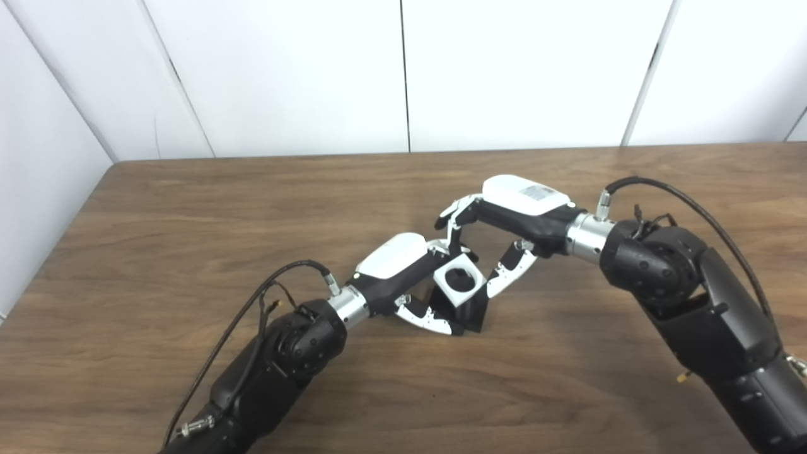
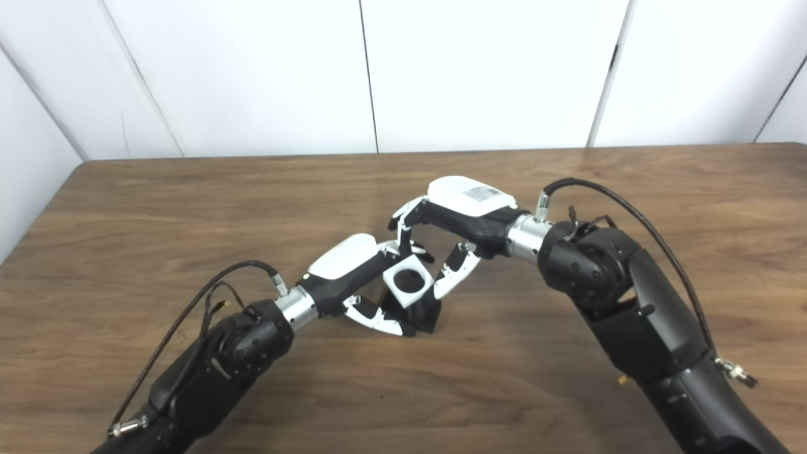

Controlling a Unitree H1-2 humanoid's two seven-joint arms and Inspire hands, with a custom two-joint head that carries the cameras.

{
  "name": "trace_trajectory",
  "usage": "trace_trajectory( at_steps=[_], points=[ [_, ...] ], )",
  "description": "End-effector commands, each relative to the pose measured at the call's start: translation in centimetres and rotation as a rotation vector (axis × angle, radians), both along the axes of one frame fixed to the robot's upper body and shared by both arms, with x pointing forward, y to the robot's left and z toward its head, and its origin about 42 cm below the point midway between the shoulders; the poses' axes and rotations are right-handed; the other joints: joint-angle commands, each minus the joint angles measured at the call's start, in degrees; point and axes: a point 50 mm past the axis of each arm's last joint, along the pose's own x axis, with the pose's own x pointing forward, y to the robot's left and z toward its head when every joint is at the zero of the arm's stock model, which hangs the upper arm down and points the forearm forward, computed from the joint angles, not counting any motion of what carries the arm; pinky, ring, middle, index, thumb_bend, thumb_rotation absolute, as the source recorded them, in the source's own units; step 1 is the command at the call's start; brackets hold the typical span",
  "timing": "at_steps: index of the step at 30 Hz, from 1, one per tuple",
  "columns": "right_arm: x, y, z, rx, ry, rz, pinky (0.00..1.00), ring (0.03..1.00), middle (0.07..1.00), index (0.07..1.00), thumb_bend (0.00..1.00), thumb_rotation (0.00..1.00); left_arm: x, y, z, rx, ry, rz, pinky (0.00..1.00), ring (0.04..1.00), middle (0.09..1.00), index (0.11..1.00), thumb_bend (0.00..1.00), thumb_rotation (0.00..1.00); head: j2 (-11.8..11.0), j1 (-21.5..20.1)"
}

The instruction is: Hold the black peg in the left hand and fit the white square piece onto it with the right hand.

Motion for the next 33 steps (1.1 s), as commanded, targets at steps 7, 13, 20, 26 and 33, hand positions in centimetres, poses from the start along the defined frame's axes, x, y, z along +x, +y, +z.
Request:
trace_trajectory(
  at_steps=[7, 13, 20, 26, 33],
  points=[
    [-0.2, -0.5, 1.0, -0.014, -0.043, 0.018, 0.74, 0.851, 0.799, 0.481, 0.52, 0.14, -1.0, 0.6, -2.9, 0.156, 0.083, -0.014, 0.8, 0.9, 0.839, 0.492, 0.52, 0.08, 0.14, 0.13],
    [-0.3, -0.4, 0.8, -0.014, -0.041, 0.031, 0.73, 0.848, 0.799, 0.481, 0.52, 0.14, -1.0, 0.5, -2.8, 0.148, 0.079, -0.009, 0.79, 0.895, 0.834, 0.492, 0.52, 0.08, 0.25, 0.38],
    [-0.3, -0.4, 0.5, -0.013, -0.031, 0.03, 0.74, 0.849, 0.798, 0.481, 0.52, 0.14, -1.0, 0.2, -3.0, 0.148, 0.087, -0.007, 0.8, 0.897, 0.836, 0.492, 0.52, 0.08, 0.27, 0.52],
    [-0.1, 0.1, 1.2, -0.015, -0.044, 0.038, 0.75, 0.855, 0.799, 0.481, 0.52, 0.14, -1.1, 0.0, -3.1, 0.156, 0.098, -0.01, 0.8, 0.903, 0.84, 0.492, 0.52, 0.08, 0.12, 0.62],
    [0.2, 0.9, 2.8, -0.031, -0.078, 0.057, 0.75, 0.86, 0.8, 0.482, 0.52, 0.14, -1.0, 0.0, -3.2, 0.151, 0.092, -0.016, 0.79, 0.895, 0.836, 0.491, 0.52, 0.08, 0.04, 0.66]
  ],
)
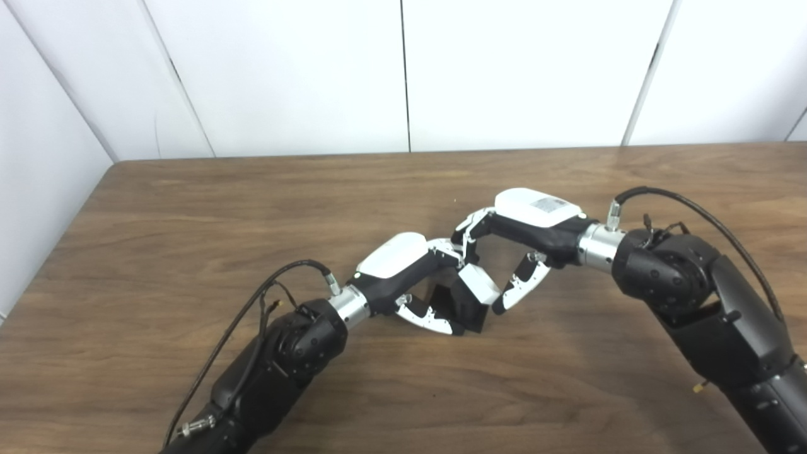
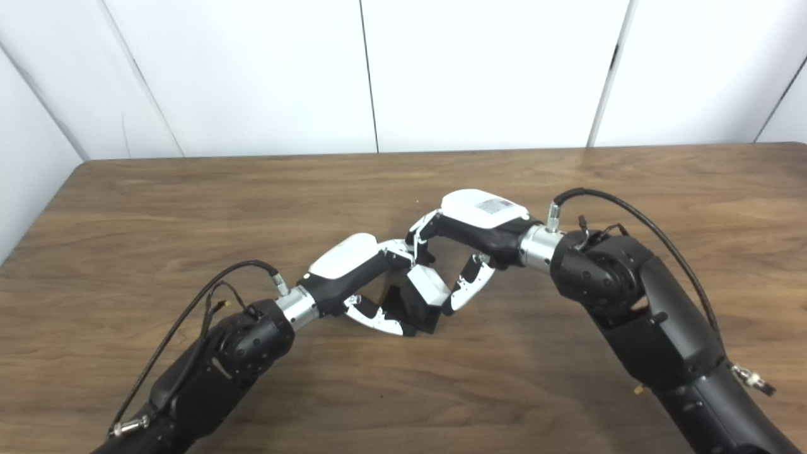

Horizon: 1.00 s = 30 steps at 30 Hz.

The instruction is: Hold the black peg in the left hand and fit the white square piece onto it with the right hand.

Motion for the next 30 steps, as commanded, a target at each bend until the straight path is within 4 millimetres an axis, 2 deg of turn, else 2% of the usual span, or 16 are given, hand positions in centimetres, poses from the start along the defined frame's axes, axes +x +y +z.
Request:
trace_trajectory(
  at_steps=[1, 10, 24, 30],
  points=[
    [0.5, 1.0, 3.3, 0.021, -0.097, 0.043, 0.75, 0.858, 0.799, 0.482, 0.52, 0.14, -1.1, 0.2, -3.3, 0.153, 0.091, -0.015, 0.79, 0.895, 0.836, 0.491, 0.52, 0.08, 0.03, 0.04],
    [0.6, 0.9, 4.7, 0.005, -0.122, 0.047, 0.74, 0.856, 0.796, 0.482, 0.52, 0.14, -1.0, 0.2, -3.2, 0.158, 0.096, -0.012, 0.79, 0.9, 0.838, 0.492, 0.52, 0.08, 0.1, -0.01],
    [0.5, 0.2, 4.9, -0.059, -0.134, 0.058, 0.76, 0.86, 0.8, 0.483, 0.52, 0.14, -1.0, 0.3, -3.2, 0.163, 0.093, -0.017, 0.79, 0.899, 0.837, 0.492, 0.52, 0.08, 0.3, -0.14],
    [-0.2, 0.0, 7.1, -0.103, -0.187, 0.105, 0.82, 0.868, 0.797, 0.481, 0.52, 0.14, -1.0, 0.6, -3.0, 0.167, 0.095, -0.012, 0.8, 0.9, 0.84, 0.492, 0.52, 0.08, 0.37, -0.62]
  ],
)
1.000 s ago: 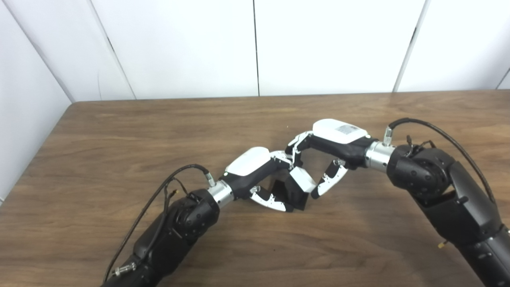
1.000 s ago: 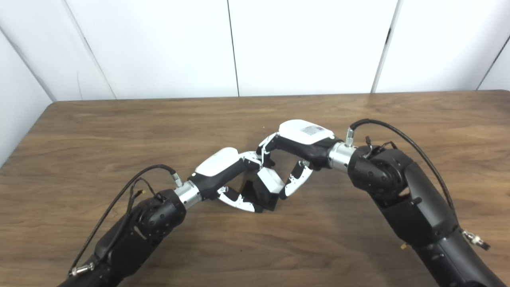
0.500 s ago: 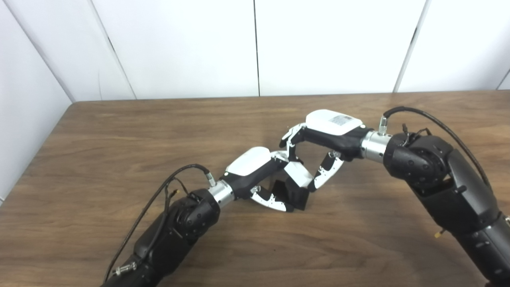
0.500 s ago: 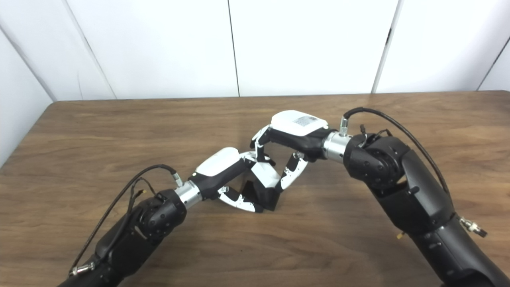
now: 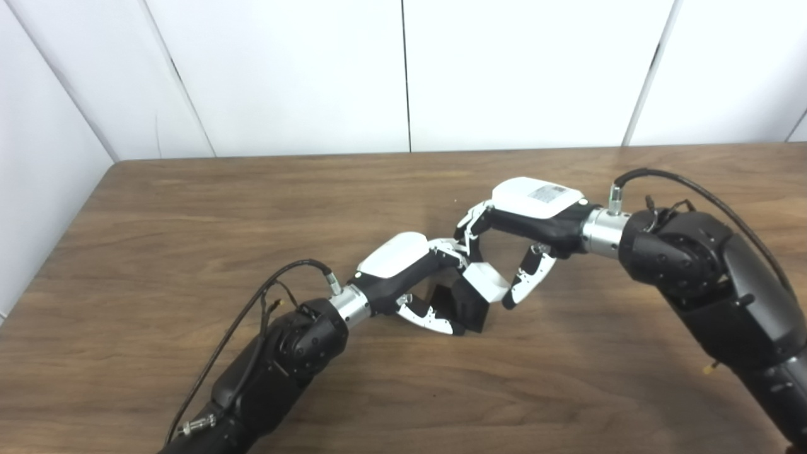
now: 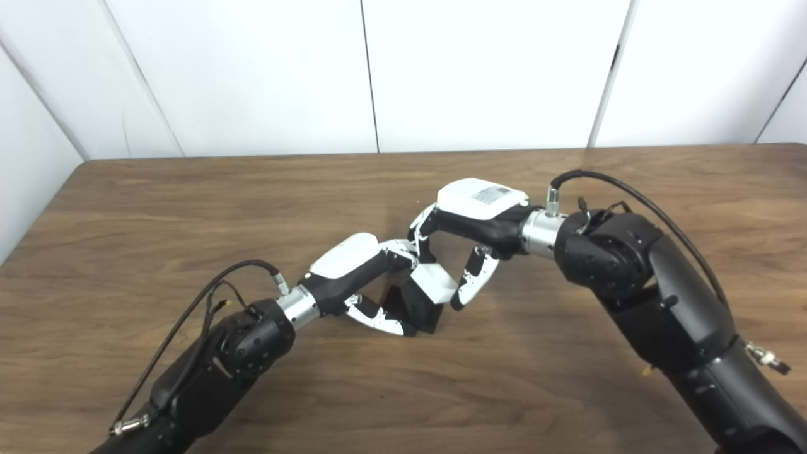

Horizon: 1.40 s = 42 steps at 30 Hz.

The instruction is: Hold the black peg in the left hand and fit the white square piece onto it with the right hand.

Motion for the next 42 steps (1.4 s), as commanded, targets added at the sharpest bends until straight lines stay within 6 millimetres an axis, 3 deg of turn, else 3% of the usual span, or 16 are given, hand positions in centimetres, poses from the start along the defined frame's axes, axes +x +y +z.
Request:
trace_trajectory(
  at_steps=[1, 11, 31, 42],
  points=[
    [0.2, 0.5, 4.5, 0.003, -0.14, 0.065, 0.83, 0.871, 0.798, 0.481, 0.52, 0.14, -1.0, 0.7, -3.1, 0.162, 0.098, -0.009, 0.8, 0.9, 0.84, 0.492, 0.52, 0.08, 0.02, 0.08],
    [-0.5, 1.7, 6.4, -0.032, -0.176, 0.121, 0.85, 0.871, 0.792, 0.483, 0.52, 0.14, -1.0, 0.5, -3.2, 0.16, 0.103, -0.011, 0.79, 0.896, 0.836, 0.492, 0.52, 0.08, -0.03, -0.08],
    [-0.1, 3.3, 4.5, -0.077, -0.195, 0.139, 0.83, 0.865, 0.792, 0.481, 0.52, 0.14, -1.2, 0.3, -3.3, 0.161, 0.099, -0.012, 0.79, 0.89, 0.834, 0.492, 0.52, 0.08, 0.13, 0.17],
    [0.3, 3.2, 3.5, -0.078, -0.173, 0.116, 0.85, 0.871, 0.793, 0.482, 0.52, 0.14, -1.5, 0.2, -3.2, 0.155, 0.096, -0.015, 0.79, 0.887, 0.831, 0.491, 0.52, 0.08, 0.56, 0.56]
  ],
)
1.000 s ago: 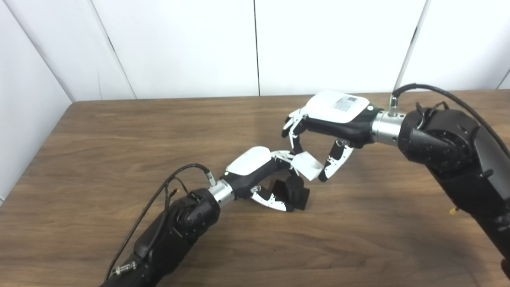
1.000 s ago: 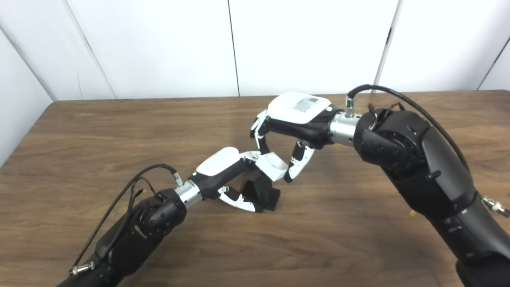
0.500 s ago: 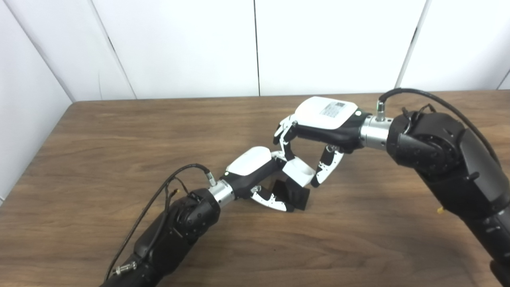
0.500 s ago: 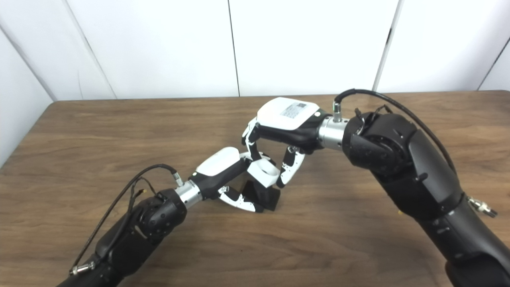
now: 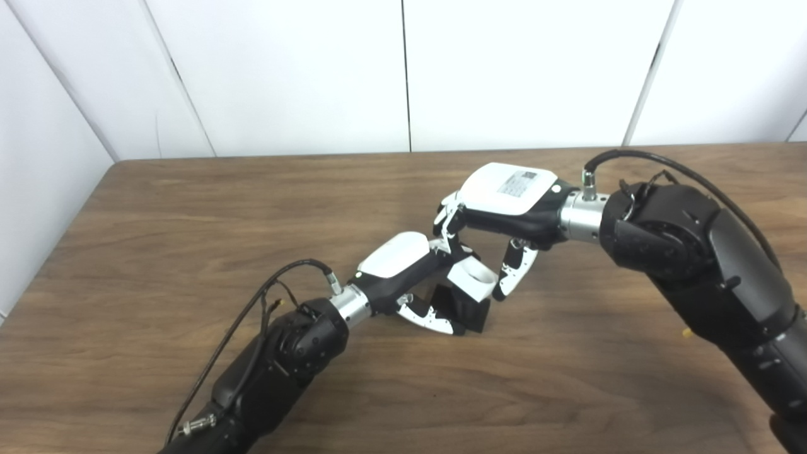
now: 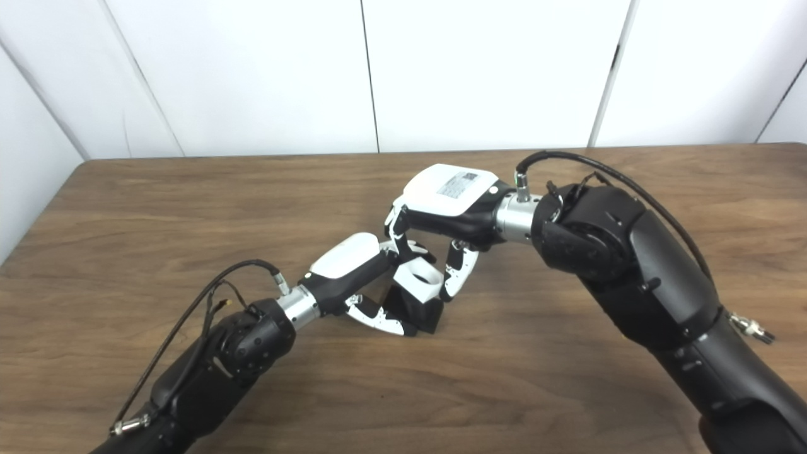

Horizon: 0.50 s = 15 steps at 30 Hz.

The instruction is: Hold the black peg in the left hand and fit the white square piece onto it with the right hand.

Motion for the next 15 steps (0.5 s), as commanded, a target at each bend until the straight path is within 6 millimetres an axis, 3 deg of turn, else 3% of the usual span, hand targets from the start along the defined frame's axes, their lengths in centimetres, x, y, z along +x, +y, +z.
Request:
trace_trajectory(
  at_steps=[1, 15],
  points=[
    [0.6, 0.0, 1.4, 0.035, -0.056, 0.003, 0.85, 0.869, 0.792, 0.482, 0.52, 0.14, -1.5, 0.4, -3.3, 0.154, 0.099, -0.014, 0.8, 0.889, 0.832, 0.491, 0.52, 0.08, 0.04, 0.04],
    [1.7, -0.1, 0.0, 0.026, -0.031, -0.042, 0.84, 0.874, 0.798, 0.481, 0.52, 0.14, -1.8, 0.1, -3.1, 0.149, 0.112, -0.009, 0.8, 0.89, 0.833, 0.492, 0.52, 0.08, 0.21, 0.38]
  ],
)
